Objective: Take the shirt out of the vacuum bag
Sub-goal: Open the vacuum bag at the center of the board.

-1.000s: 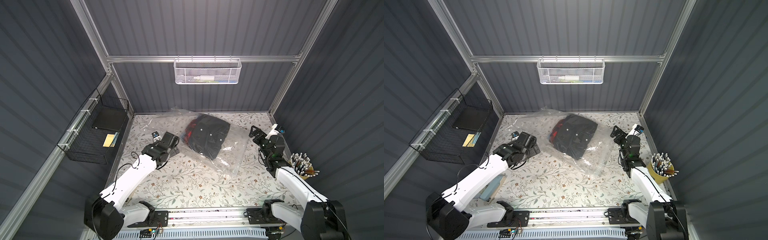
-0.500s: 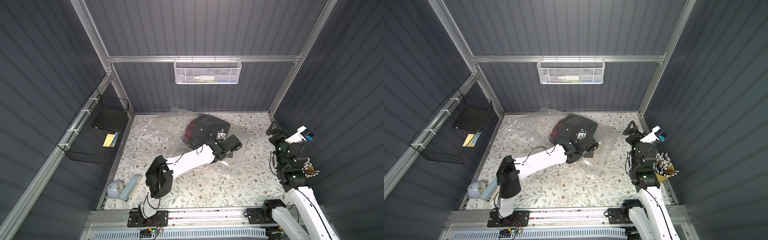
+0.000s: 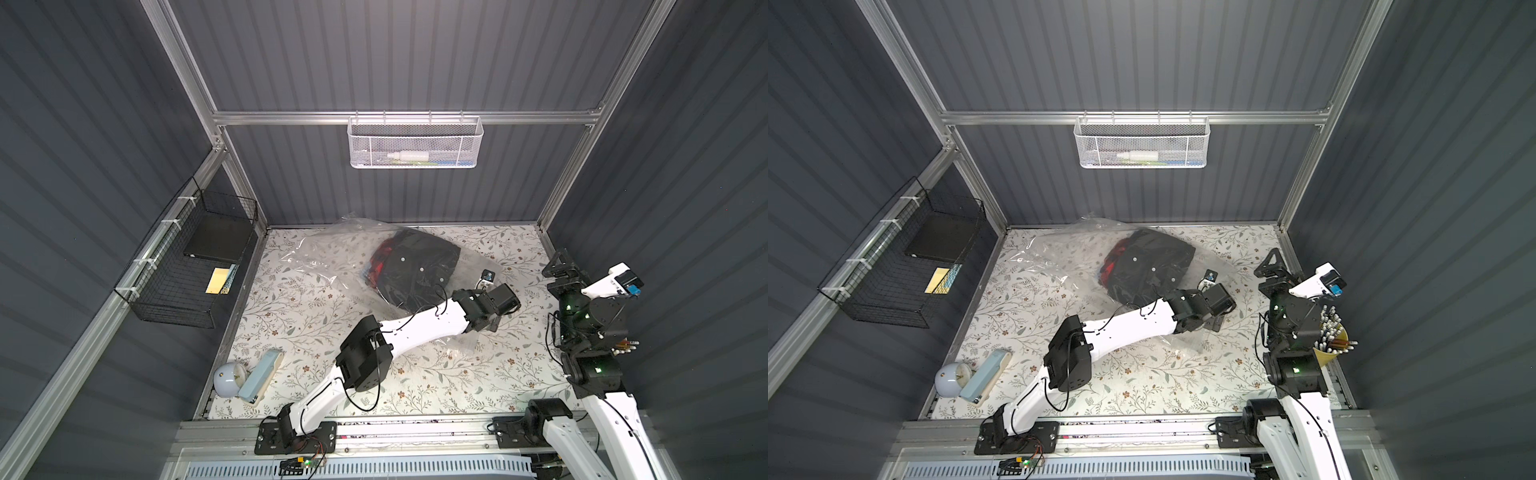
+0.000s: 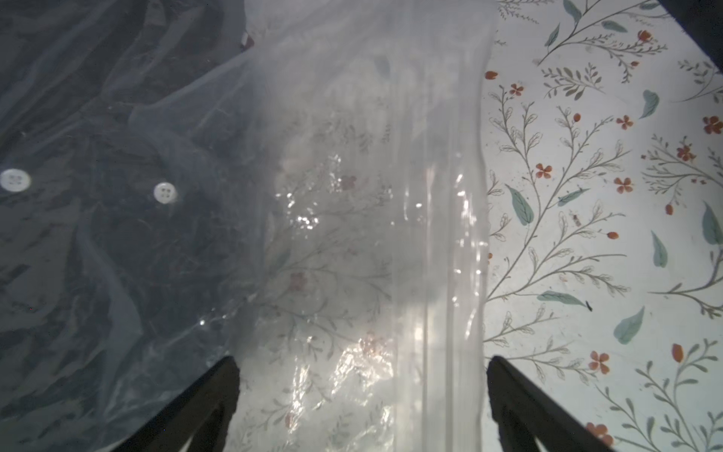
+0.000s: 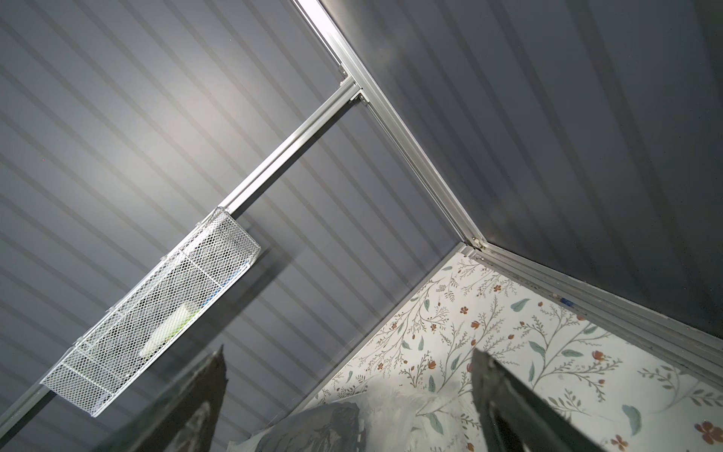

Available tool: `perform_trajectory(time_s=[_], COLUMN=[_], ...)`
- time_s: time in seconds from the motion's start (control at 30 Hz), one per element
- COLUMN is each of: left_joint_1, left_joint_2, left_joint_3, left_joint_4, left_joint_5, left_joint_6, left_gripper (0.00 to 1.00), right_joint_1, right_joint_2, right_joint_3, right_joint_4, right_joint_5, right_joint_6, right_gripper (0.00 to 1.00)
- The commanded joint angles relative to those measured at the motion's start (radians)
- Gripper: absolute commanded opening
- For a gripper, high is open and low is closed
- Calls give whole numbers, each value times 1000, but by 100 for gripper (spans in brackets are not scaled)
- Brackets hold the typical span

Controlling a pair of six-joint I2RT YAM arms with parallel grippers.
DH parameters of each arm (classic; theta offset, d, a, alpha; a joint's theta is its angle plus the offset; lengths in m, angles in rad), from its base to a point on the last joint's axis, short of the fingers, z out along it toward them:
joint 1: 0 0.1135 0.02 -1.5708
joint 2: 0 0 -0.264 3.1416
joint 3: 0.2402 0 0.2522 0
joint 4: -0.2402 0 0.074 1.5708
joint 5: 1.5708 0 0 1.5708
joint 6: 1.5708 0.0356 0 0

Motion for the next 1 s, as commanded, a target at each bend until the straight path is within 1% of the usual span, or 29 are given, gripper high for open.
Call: perform_trajectory(time_s=[0.0,0.17,0.2,0.33,0.43,0.47,0.53,0.67,0.73,0.8,0.9,0.97], left_joint_1=[5,6,6,14,29,32,36,41,48,52,62,73], left_joint_2=[34,71,73,46,17,11,2,-37,-68,-99,-166,-223], left_joint_3=[42,76,82,66,41,39,47,53,58,59,37,1], left_joint_4=[-42,-57,-60,-58,-47,-48,-61,-65,-68,-76,-91,-86], left_joint_5=[-22,-67,-85,-152,-166,-168,-194,-227,-247,-275,-325,-346], left_joint_6=[37,65,75,102,114,118,123,147,163,179,192,198], left_gripper=[99,99,97,65,49,45,33,18,8,0,0,0], right_joint_1=[2,1,1,1,1,1,1,1,1,2,0,0], right_joint_2=[-20,-26,-28,-46,-64,-66,-70,-58,-43,-37,-65,-77], right_joint_3=[27,15,12,-3,-25,-28,-40,-64,-87,-126,-217,-253], right_joint_4=[-8,-6,-6,-9,4,5,15,29,30,54,161,150], right_joint_5=[4,-33,-41,-74,-82,-81,-96,-174,-191,-204,-270,-260], right_joint_6=[2,10,11,25,34,37,46,70,104,135,160,232], right_gripper=[99,99,99,99,99,99,99,99,99,99,99,99])
